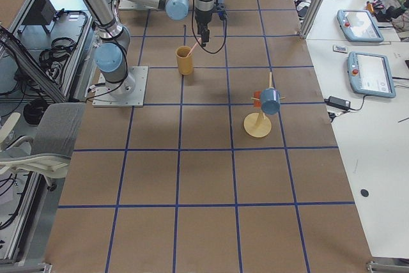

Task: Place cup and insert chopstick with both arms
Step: 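Lower left gripper onto the light-blue cup while right gripper descends to the pink stick, then grasp the pink stick with right gripper while left gripper closes on the blue cup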

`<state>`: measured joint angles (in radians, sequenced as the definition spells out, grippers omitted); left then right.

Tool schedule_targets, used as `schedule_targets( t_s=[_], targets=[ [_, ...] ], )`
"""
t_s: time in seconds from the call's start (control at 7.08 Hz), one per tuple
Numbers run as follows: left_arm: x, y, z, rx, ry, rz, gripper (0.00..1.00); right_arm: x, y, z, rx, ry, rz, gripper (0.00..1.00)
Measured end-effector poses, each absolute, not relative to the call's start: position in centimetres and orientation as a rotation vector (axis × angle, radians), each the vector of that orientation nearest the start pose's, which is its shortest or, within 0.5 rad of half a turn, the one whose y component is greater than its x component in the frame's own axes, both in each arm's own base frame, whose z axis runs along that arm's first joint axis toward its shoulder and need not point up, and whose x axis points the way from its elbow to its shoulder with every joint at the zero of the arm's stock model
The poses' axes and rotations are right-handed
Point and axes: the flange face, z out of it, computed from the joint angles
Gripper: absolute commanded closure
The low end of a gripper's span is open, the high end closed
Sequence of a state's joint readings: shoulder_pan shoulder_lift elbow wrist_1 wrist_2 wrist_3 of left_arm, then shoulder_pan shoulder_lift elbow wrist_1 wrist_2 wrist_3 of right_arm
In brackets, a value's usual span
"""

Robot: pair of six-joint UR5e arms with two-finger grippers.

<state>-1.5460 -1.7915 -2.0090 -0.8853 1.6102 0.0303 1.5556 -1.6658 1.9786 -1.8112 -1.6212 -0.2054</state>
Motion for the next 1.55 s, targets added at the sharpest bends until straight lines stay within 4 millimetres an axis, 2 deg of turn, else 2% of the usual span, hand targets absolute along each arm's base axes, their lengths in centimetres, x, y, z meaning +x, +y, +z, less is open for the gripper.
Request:
schedule_targets(
  t_s=[0.14,0.28,0.57,0.85,0.99,1.13,1.27,1.41,1.55],
  targets=[
    [-11.7,-51.1,23.1,0.016,3.100,-0.048,1.00,11.5,-42.7,35.3,-0.281,3.162,0.143,0.47],
    [-11.7,-51.3,22.8,0.022,3.100,-0.054,1.00,11.1,-42.6,35.1,-0.264,3.158,0.161,0.53],
    [-11.7,-51.6,22.9,0.022,3.100,-0.070,1.00,11.0,-42.3,34.6,-0.249,3.152,0.188,0.53],
    [-12.7,-52.7,24.2,-0.030,3.107,-0.127,1.00,11.1,-42.0,34.2,-0.246,3.142,0.201,0.53],
    [-14.5,-53.3,25.4,-0.066,3.116,-0.169,1.00,11.2,-41.9,34.1,-0.243,3.128,0.201,0.56],
    [-17.7,-53.6,26.1,-0.097,3.145,-0.187,1.00,11.3,-41.9,34.1,-0.241,3.118,0.201,0.63],
    [-21.9,-53.1,26.3,-0.131,3.190,-0.181,1.00,11.3,-41.9,34.0,-0.242,3.114,0.202,0.71],
    [-25.5,-52.8,26.7,-0.157,3.220,-0.186,1.00,11.3,-41.9,34.0,-0.242,3.113,0.203,0.83],
    [-28.4,-53.4,26.7,-0.182,3.238,-0.193,1.00,11.3,-41.9,34.0,-0.242,3.113,0.204,0.89]
  ],
)
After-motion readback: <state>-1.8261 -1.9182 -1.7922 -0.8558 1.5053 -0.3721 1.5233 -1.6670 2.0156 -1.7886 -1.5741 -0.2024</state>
